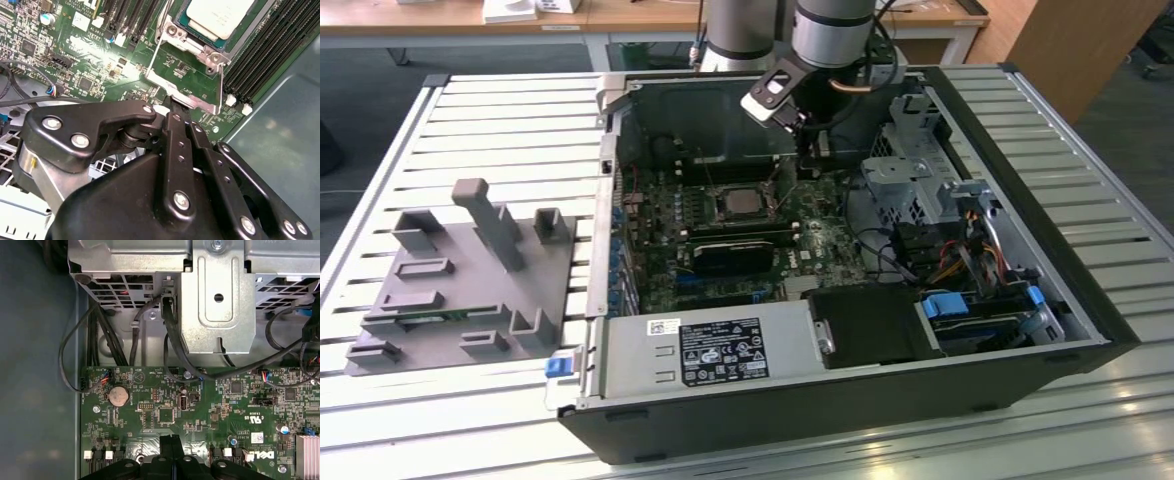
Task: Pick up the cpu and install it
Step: 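Close the cpu cover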
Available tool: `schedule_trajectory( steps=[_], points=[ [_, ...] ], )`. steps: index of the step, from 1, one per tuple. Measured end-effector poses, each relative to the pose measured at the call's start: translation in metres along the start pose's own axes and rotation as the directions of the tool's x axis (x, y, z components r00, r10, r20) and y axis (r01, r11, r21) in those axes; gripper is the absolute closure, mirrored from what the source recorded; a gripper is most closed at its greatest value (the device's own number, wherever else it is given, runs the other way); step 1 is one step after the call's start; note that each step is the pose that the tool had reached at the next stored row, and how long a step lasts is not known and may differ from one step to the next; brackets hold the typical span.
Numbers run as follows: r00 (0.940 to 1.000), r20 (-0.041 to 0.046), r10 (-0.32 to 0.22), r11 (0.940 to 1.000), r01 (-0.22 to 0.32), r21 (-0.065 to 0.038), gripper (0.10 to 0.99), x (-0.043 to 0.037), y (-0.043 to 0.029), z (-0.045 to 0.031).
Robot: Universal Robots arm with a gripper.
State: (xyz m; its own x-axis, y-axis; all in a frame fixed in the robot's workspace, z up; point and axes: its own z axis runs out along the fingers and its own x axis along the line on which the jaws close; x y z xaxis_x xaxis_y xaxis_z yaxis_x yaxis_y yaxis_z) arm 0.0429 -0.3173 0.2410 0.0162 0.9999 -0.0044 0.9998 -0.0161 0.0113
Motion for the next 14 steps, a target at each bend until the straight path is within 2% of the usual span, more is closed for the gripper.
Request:
schedule_trajectory(
  steps=[14],
  points=[
    [1.0000,0.0000,0.000,1.0000,0.000,0.000,0.980,-0.0001,-0.0052,0.0001]
  ],
)
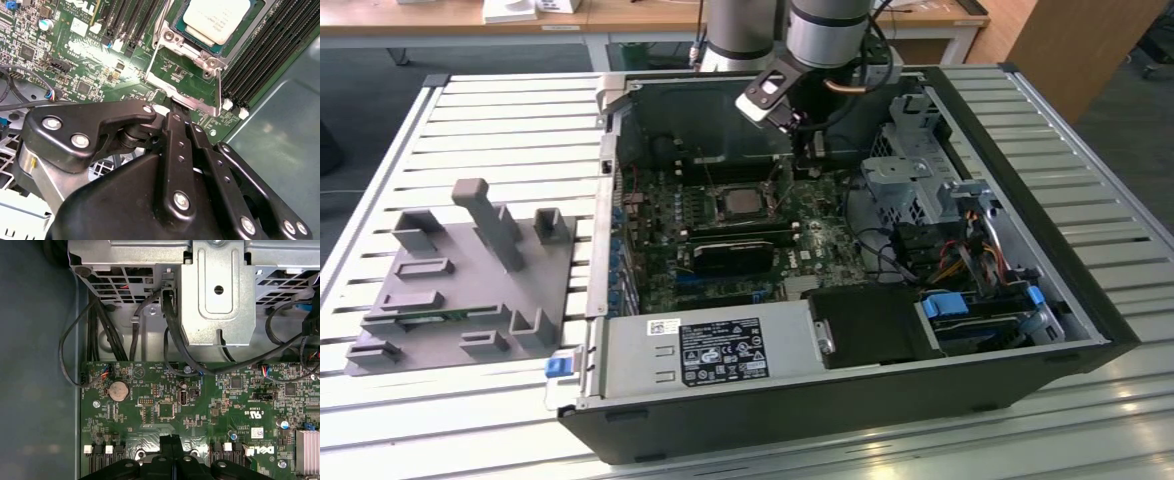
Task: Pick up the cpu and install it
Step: 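Close the cpu cover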
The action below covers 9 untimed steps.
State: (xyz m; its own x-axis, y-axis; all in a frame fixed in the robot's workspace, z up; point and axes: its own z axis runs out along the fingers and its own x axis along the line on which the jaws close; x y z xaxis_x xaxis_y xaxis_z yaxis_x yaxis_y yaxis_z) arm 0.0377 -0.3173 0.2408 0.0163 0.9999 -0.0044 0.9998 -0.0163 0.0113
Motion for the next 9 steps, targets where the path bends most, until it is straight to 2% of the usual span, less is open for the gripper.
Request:
schedule_trajectory(
  steps=[9],
  points=[
    [1.0000,0.0000,0.000,1.0000,0.000,0.000,0.980,0.0000,-0.0019,0.0000]
  ],
)
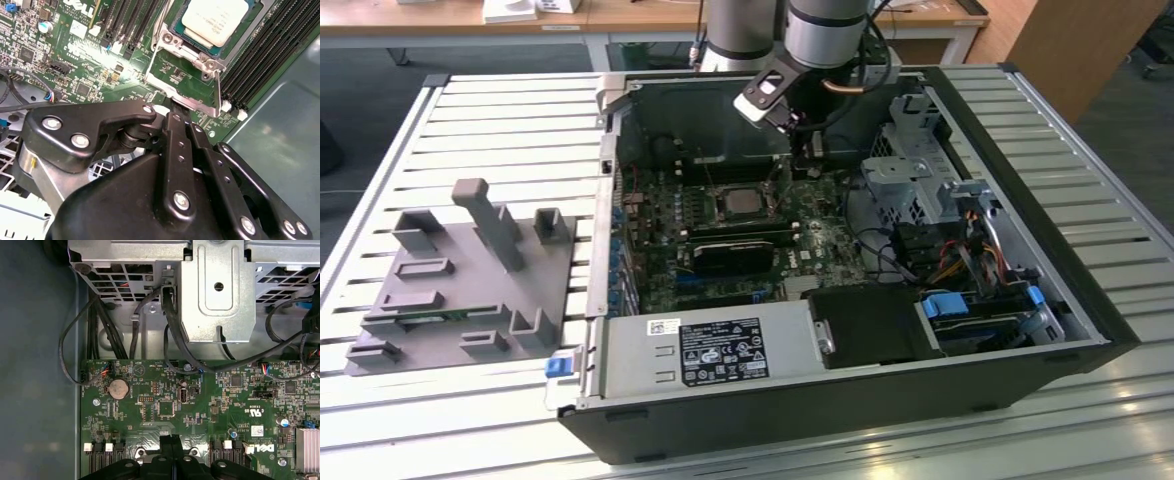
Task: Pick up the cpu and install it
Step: 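Close the cpu cover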
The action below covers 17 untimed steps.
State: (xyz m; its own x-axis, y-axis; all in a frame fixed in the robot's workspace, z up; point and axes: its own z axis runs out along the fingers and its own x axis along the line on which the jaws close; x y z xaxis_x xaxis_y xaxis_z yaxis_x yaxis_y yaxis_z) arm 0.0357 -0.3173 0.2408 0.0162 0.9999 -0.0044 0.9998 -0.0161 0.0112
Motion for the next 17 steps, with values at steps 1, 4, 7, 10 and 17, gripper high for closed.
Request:
schedule_trajectory(
  steps=[1,4,7,10,17],
  points=[
    [1.0000,0.0000,0.000,1.0000,0.000,0.000,0.980,0.0000,-0.0021,0.0001],
    [1.0000,0.0000,0.000,1.0000,0.000,0.000,0.980,-0.0001,-0.0037,0.0004],
    [1.0000,-0.0001,0.000,1.0000,0.000,0.000,0.980,-0.0001,-0.0053,0.0005],
    [1.0000,0.0000,0.000,1.0000,0.000,0.000,0.980,-0.0001,-0.0076,0.0005],
    [1.0000,0.0002,0.000,1.0000,0.000,0.000,0.980,-0.0001,-0.0105,0.0008]
  ],
)
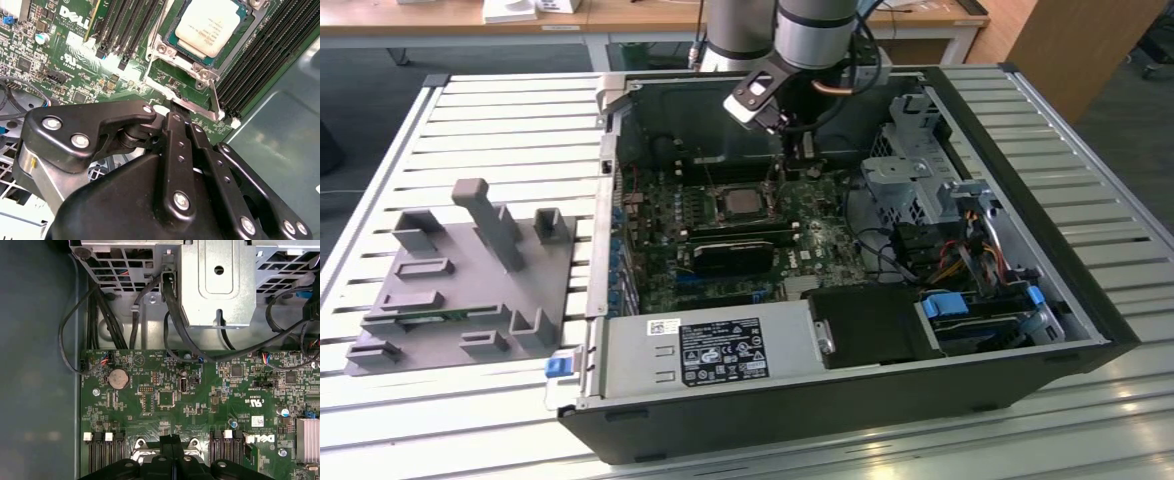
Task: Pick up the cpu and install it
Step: 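Close the cpu cover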
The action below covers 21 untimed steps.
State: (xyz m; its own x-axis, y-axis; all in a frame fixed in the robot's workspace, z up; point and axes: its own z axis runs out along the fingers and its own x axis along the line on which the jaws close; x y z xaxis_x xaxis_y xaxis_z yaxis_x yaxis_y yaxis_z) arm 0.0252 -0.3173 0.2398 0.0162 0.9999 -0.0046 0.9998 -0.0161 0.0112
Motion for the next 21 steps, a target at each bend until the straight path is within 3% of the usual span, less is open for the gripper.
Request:
schedule_trajectory(
  steps=[21],
  points=[
    [1.0000,-0.0002,0.000,1.0000,0.000,0.000,0.980,-0.0001,-0.0054,0.0006]
  ],
)
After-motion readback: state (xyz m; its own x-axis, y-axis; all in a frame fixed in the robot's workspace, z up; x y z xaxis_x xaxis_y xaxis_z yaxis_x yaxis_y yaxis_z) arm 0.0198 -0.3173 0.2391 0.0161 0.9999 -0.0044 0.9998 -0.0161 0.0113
